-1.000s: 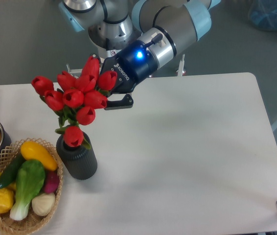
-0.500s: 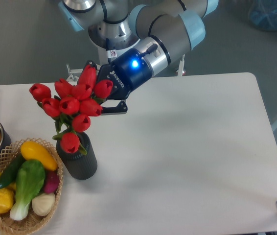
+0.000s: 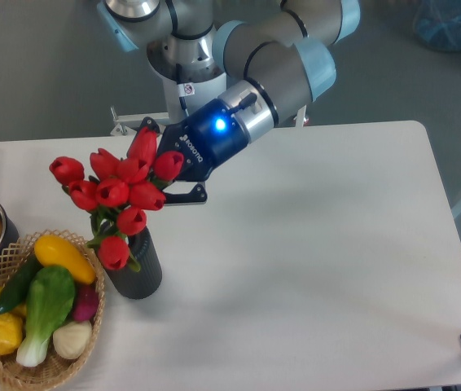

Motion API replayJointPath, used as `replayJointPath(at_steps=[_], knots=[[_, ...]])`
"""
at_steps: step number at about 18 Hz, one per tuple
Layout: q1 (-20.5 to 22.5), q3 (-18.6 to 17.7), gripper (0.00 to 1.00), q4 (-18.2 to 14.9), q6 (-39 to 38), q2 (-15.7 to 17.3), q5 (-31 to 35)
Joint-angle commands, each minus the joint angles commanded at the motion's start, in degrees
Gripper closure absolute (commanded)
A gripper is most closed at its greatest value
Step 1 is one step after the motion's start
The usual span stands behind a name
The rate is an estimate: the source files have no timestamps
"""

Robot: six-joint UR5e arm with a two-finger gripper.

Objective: Insert the flowers into the vase
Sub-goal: 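Push the tulip stems deeper into the vase while tilting the bunch, then open the gripper to release the tulips in the vase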

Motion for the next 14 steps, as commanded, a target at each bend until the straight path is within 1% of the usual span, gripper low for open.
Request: replayJointPath(at_steps=[2,5,10,14], knots=[[-0.09,-1.32,0.89,-0.09,2.20,0.00,0.09],[-0.09,-2.29,0.88,-0.09,3.53,-0.09,0.52],[-1.32,-2.38,0.83,0.00,4.41,-1.23,3.86],[-1.85,-2.47,0.76,-0.09,4.50,-1.58,5.18]])
